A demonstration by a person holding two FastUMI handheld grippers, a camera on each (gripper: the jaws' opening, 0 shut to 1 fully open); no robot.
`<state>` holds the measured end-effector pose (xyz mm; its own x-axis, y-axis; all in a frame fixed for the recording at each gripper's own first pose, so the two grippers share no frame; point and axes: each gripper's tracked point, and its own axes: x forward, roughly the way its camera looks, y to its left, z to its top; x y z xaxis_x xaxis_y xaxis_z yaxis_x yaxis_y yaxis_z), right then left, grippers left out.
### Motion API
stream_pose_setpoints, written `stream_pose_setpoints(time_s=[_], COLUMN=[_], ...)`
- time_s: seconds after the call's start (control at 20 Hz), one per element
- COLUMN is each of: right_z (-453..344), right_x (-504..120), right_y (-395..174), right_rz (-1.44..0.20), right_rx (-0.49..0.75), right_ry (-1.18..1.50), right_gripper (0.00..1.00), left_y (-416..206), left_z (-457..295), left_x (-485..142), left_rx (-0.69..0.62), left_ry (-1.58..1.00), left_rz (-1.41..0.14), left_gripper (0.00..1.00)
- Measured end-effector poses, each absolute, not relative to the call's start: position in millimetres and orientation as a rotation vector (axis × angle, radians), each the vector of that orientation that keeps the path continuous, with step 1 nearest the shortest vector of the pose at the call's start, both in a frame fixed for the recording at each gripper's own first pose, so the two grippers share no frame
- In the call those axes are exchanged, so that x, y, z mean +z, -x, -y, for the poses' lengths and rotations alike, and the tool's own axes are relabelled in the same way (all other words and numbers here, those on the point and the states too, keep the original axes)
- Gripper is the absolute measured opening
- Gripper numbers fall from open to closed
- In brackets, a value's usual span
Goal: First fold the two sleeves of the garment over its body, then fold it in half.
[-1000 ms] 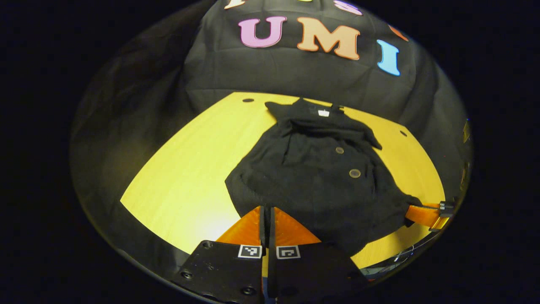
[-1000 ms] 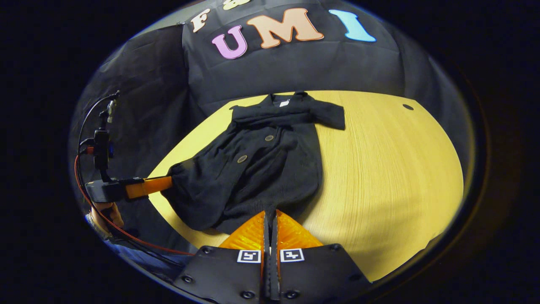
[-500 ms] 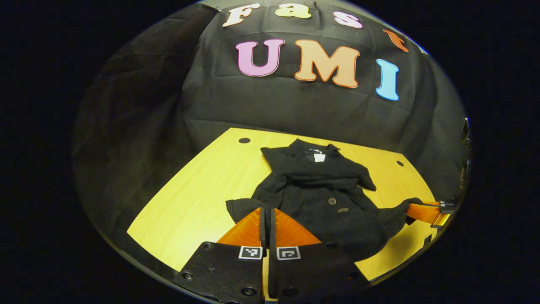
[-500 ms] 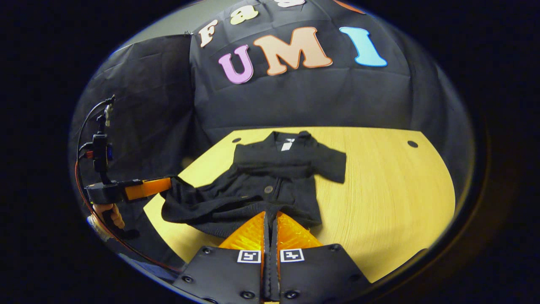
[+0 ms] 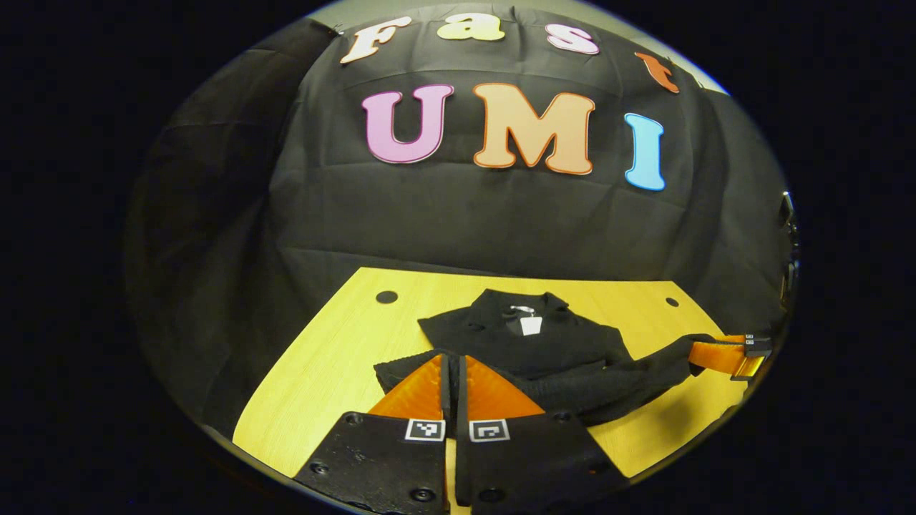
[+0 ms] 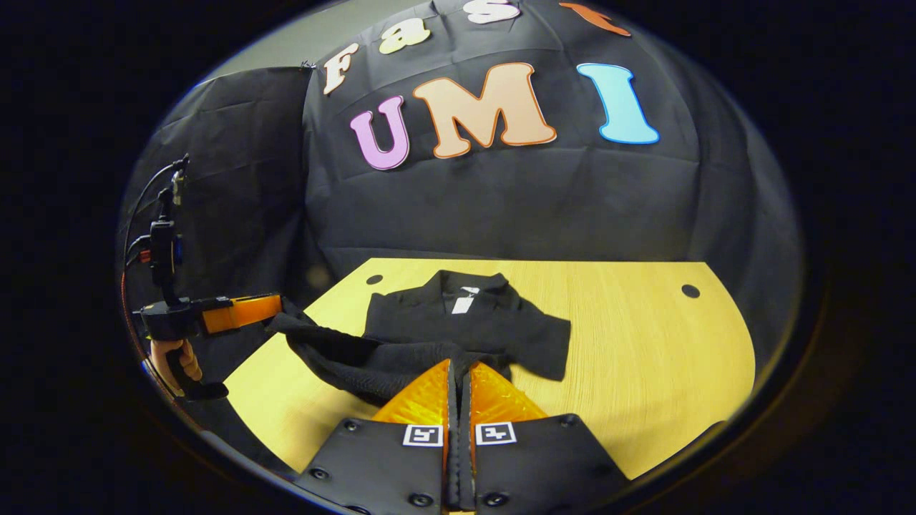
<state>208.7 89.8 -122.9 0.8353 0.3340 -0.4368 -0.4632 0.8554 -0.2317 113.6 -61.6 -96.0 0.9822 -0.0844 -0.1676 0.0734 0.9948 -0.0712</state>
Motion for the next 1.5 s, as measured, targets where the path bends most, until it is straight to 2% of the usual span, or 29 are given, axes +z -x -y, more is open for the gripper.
stream_pose_setpoints(time_s=[0.5,0.75,1.05,1.3,1.35,1.4,1.45,1.5], right_z=[-132,-146,-142,-139,-140,-142,-142,-144], right_x=[-78,-98,-125,-137,-135,-132,-128,-124], right_y=[-321,-379,-420,-430,-427,-426,-425,-420], right_rz=[-0.307,-0.336,-0.352,-0.378,-0.370,-0.356,-0.345,-0.341], right_rx=[0.325,0.283,0.233,0.183,0.184,0.186,0.181,0.190], right_ry=[0.366,0.343,0.315,0.295,0.302,0.310,0.316,0.316], right_gripper=[0.02,0.02,0.02,0.05,0.08,0.12,0.17,0.24], left_y=[-234,-296,-332,-340,-342,-342,-341,-339], left_z=[64,66,72,73,71,70,68,65], left_x=[-61,-84,-111,-113,-108,-100,-97,-94], left_rx=[-0.168,-0.172,-0.173,-0.154,-0.146,-0.139,-0.127,-0.118], left_ry=[0.066,0.045,0.022,-0.023,-0.030,-0.041,-0.062,-0.080], left_rz=[-0.124,-0.141,-0.164,-0.176,-0.158,-0.139,-0.131,-0.129], left_gripper=[0.00,0.00,0.00,0.00,0.02,0.11,0.10,0.23])
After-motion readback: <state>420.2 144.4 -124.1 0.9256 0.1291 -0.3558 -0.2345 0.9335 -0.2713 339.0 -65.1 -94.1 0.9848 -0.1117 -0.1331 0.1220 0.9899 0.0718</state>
